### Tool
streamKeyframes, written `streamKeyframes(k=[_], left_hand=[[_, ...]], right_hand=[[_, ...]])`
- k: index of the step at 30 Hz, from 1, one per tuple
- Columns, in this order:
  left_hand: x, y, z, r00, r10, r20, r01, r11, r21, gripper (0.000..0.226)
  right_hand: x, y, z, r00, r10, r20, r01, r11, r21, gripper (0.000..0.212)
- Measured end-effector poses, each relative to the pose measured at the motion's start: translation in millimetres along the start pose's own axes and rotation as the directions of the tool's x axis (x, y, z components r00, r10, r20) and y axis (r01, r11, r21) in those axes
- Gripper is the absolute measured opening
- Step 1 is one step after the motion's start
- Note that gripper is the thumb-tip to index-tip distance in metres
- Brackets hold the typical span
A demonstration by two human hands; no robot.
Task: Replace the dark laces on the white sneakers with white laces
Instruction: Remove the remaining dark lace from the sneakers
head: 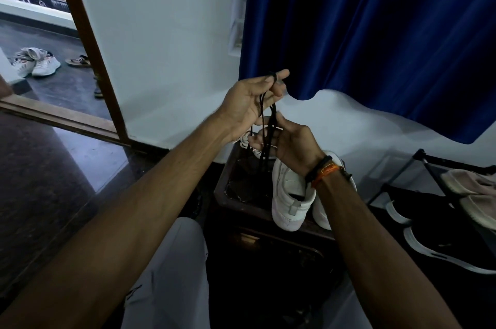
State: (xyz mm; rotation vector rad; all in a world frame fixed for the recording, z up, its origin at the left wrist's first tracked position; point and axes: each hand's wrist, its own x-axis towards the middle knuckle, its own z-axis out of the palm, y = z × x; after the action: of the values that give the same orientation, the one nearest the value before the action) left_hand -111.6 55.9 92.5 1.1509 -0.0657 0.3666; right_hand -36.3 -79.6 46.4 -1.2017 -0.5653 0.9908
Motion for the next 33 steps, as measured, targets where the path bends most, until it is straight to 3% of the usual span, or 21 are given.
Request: streamKeyframes(k=[3, 7, 9, 12, 16, 19, 22, 24, 27, 29, 31, 33], left_hand=[[0.6, 1.1, -1.0, 0.999, 0.027, -0.043, -0.029, 0.999, -0.039, 0.034], [-3.1, 1.5, -0.5, 0.999, 0.021, -0.038, -0.029, 0.974, -0.225, 0.039], [-2.9, -1.0, -0.2, 1.0, 0.014, -0.019, -0.018, 0.969, -0.247, 0.034], [-4.0, -6.3, -0.5, 1.0, -0.001, -0.026, -0.006, 0.963, -0.269, 0.028], [-7.1, -6.5, -8.8, 1.0, -0.005, -0.021, 0.0, 0.971, -0.24, 0.029], [-12.2, -5.4, -26.2, 0.991, -0.021, -0.132, -0.027, 0.936, -0.352, 0.029], [-26.5, -17.8, -50.1, 0.948, -0.111, -0.299, -0.029, 0.903, -0.428, 0.021], [-40.0, -33.9, -64.9, 0.898, -0.238, -0.369, 0.065, 0.903, -0.425, 0.019], [-52.2, -60.5, -73.8, 0.774, -0.394, -0.496, 0.285, 0.916, -0.284, 0.017], [-52.8, -70.6, -73.9, 0.726, -0.312, -0.613, 0.339, 0.938, -0.076, 0.016], [-48.0, -73.7, -75.8, 0.817, -0.13, -0.562, 0.294, 0.932, 0.212, 0.055], [-42.2, -72.7, -68.5, 0.941, -0.101, -0.322, 0.236, 0.878, 0.417, 0.082]], right_hand=[[1.1, 4.1, 3.4, 0.999, -0.046, 0.013, 0.046, 0.997, -0.058, 0.058], [7.0, 5.5, 6.1, 0.969, -0.235, -0.074, 0.187, 0.896, -0.403, 0.03], [9.7, 4.1, 6.7, 0.963, -0.265, -0.051, 0.23, 0.905, -0.359, 0.041], [12.3, 0.6, 7.5, 0.98, -0.197, -0.027, 0.189, 0.966, -0.176, 0.051], [10.1, -0.6, 7.1, 0.99, -0.14, -0.006, 0.139, 0.984, -0.114, 0.016], [7.3, -5.8, 4.1, 0.987, -0.15, -0.058, 0.141, 0.981, -0.131, 0.018], [7.2, -10.7, -6.9, 0.978, -0.18, -0.109, 0.133, 0.929, -0.346, 0.026], [8.9, -10.4, -12.2, 0.975, -0.187, -0.124, 0.109, 0.877, -0.467, 0.03], [13.7, -7.3, -11.1, 0.974, -0.179, -0.138, 0.053, 0.772, -0.633, 0.033], [18.2, -4.7, -8.6, 0.98, -0.171, -0.099, 0.04, 0.663, -0.748, 0.033], [22.6, -2.3, -5.4, 0.99, -0.125, -0.061, 0.026, 0.599, -0.801, 0.03], [25.1, -3.4, 0.3, 0.997, -0.08, -0.023, 0.024, 0.535, -0.844, 0.025]])
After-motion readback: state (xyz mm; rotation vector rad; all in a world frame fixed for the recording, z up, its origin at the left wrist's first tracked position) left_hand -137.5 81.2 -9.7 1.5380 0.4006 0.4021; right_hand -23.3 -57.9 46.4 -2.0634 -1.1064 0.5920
